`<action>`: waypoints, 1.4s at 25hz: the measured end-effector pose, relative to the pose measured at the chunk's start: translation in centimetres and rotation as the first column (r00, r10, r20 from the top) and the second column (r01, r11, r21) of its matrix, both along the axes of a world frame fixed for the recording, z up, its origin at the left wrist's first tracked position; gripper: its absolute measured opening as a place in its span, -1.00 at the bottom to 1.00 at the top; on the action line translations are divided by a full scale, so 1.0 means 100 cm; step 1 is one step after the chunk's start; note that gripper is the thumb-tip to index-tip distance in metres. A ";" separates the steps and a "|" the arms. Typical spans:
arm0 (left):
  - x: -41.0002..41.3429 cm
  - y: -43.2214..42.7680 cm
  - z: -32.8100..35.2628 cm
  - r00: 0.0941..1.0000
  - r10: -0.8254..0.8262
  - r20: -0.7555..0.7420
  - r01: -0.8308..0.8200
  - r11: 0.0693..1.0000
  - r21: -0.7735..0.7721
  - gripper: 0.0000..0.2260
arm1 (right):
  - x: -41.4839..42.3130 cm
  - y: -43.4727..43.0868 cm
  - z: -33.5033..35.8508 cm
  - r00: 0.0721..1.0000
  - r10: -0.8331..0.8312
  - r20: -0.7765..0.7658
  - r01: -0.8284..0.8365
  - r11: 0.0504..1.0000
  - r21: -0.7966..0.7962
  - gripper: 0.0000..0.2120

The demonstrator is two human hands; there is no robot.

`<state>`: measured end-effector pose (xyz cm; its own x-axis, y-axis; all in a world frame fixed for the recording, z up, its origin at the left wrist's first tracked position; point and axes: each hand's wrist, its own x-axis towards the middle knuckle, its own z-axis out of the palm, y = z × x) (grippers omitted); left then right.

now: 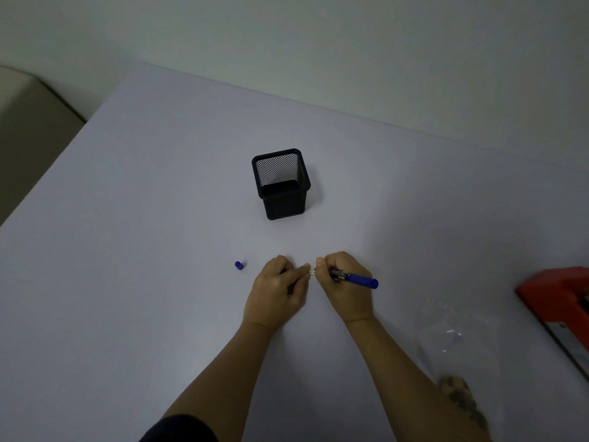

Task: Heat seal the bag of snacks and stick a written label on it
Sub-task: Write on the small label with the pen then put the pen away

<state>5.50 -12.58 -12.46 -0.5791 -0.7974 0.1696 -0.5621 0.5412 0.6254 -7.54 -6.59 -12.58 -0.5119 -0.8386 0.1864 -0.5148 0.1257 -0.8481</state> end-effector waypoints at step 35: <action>0.000 0.000 0.002 1.000 -0.016 0.009 0.016 1.000 -0.005 -0.75 | 0.000 0.000 -0.002 1.000 0.005 0.006 -0.005 1.000 -0.008 -0.64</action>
